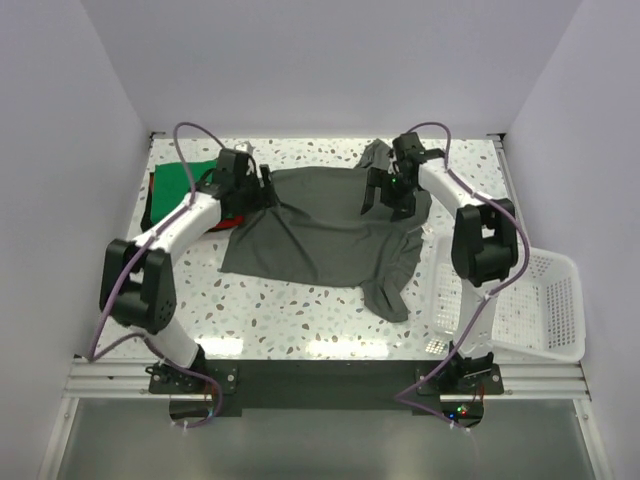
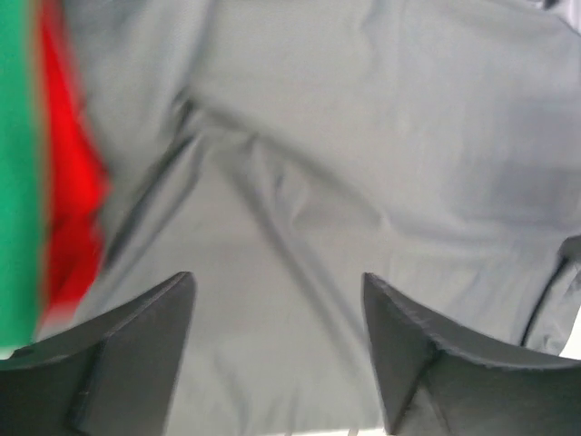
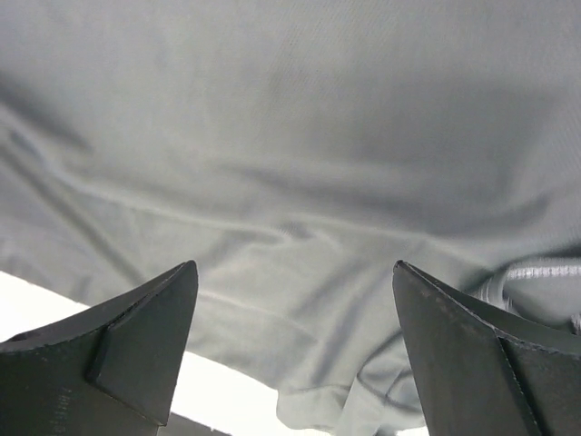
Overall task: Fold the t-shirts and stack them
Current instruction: Flatten the tshirt out
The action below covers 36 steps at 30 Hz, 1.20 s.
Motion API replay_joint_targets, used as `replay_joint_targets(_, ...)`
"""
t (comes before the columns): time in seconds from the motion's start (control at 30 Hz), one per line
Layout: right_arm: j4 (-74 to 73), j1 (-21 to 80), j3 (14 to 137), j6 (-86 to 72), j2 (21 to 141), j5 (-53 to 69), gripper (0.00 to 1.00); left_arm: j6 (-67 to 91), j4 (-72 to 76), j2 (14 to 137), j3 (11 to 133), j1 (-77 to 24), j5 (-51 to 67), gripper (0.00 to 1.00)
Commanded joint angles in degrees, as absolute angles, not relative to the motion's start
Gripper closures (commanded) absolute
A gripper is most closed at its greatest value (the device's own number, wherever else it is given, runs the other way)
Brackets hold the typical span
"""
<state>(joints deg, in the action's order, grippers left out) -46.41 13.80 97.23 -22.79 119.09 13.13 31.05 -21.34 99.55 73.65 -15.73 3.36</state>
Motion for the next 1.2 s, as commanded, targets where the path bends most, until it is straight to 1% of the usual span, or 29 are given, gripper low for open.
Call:
replay_joint_targets(0.0,-48.2,13.9,95.8,-21.9,112.1,15.6,0.09,33.9,-25.3,90.7,64.6,-15.7,-3.5,0.24)
replay_joint_targets(0.07,-48.5,14.1,94.8,-22.2,110.2,15.8,0.1,35.5,-25.6,87.6,57.3,-14.6,-4.8,0.28)
replay_joint_targets(0.1,-48.6,14.3,93.8,-22.2,109.6,15.9,0.1,36.8,-25.8,84.7,55.0,-13.8,-4.8,0.31)
replay_joint_targets(0.17,-49.0,14.7,92.8,-22.2,107.9,16.1,0.1,38.0,-25.8,82.1,49.3,-10.9,-4.8,0.34)
replay_joint_targets(0.27,-49.2,15.3,90.4,-22.4,105.4,16.2,0.1,39.3,-25.8,76.6,43.8,-6.5,-5.0,0.41)
replay_joint_targets(0.33,-48.9,15.4,88.2,-22.6,104.2,16.3,0.1,39.5,-25.3,75.2,41.1,-4.1,-5.3,0.42)
replay_joint_targets(0.63,-48.3,15.6,82.9,-22.8,100.0,16.2,0.1,39.2,-21.9,75.9,38.1,-3.3,-4.5,0.46)
replay_joint_targets(0.77,-48.3,15.6,82.1,-22.4,99.4,16.1,0.1,38.9,-21.4,77.1,38.3,-3.2,-5.2,0.51)
replay_joint_targets(1.1,-50.2,16.6,79.6,-20.9,96.4,14.1,0.1,38.1,-18.0,80.6,37.9,-3.1,-4.6,0.54)
replay_joint_targets(1.17,-51.3,17.4,78.3,-20.0,95.1,12.1,0.11,38.2,-17.4,81.5,37.9,-3.1,-4.5,0.6)
